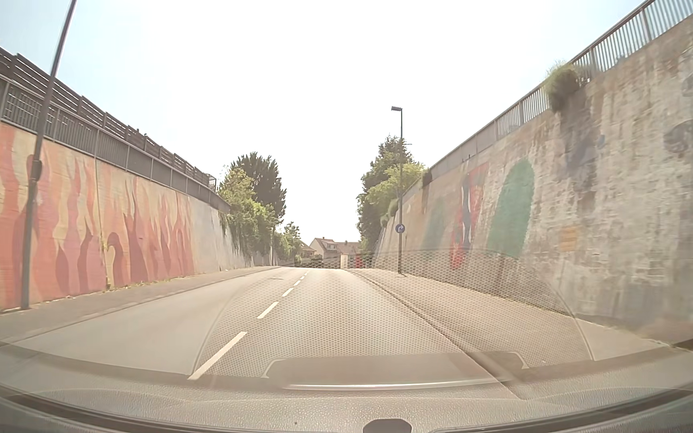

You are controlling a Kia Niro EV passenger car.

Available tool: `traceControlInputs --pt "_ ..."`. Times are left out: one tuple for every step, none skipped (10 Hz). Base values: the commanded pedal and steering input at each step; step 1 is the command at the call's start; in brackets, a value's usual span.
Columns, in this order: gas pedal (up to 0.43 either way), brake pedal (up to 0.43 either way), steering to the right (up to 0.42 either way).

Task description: Follow the waypoints while adhering to traffic rules and regulations

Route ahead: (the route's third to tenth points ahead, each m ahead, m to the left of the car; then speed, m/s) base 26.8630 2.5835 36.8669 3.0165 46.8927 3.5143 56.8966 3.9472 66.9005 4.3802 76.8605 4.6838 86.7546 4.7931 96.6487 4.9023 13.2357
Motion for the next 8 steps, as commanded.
traceControlInputs --pt "0.02 0.0 -0.006" --pt "0.0 0.0 -0.006" --pt "0.0 0.0 -0.006" --pt "0.0 0.0 -0.006" --pt "0.0 0.0 -0.007" --pt "0.0 0.0 -0.008" --pt "0.0 0.0 -0.008" --pt "0.0 0.0 -0.008"
